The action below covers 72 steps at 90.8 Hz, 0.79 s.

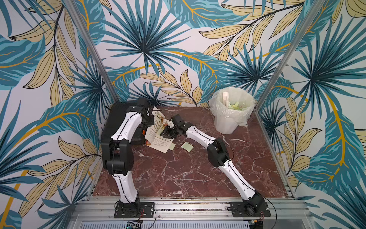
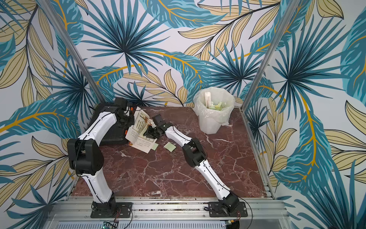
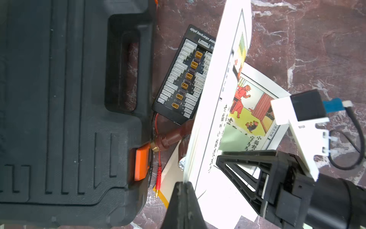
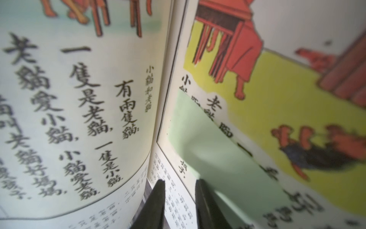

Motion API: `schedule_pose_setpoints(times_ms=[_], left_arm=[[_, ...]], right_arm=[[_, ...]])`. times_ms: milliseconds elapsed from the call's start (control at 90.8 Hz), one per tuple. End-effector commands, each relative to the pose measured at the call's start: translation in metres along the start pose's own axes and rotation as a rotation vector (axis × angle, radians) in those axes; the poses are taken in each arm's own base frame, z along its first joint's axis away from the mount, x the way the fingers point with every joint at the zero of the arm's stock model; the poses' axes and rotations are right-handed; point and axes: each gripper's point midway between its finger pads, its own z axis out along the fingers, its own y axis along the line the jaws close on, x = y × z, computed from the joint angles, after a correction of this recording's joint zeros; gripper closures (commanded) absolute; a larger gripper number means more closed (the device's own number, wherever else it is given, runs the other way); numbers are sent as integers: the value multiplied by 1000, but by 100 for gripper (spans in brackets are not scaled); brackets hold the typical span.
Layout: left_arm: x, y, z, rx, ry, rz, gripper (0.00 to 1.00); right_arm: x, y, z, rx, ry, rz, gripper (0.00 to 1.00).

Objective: Peel off the used sticky note
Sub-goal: Open the book at the center of the board.

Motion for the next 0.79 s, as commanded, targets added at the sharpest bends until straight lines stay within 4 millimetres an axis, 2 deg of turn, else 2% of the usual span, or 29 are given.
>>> schedule_pose_setpoints(times_ms=[0,88,187,364,573,672,782], left_arm=[[-2,25,3,-83,10,-46,100],[4,34,11,-99,34,-73,100],[9,44,18,-109,53,-114,100],[23,46,26,-93,85,-140,100],[62,47,36,-83,132,-170,100],[77,51,42,-92,146,-172,100],[80,38,43,-21,135,-168,100]], right_arm=[[41,-80,3,250,79,43,70],[39,-92,-18,326,42,10,70],[46,-107,-32,387,64,-5,70],[57,-130,-66,504,80,-53,70],[63,-156,-98,551,105,-44,69],[63,-157,-106,552,106,-61,69],[58,-149,-104,535,108,-68,69]])
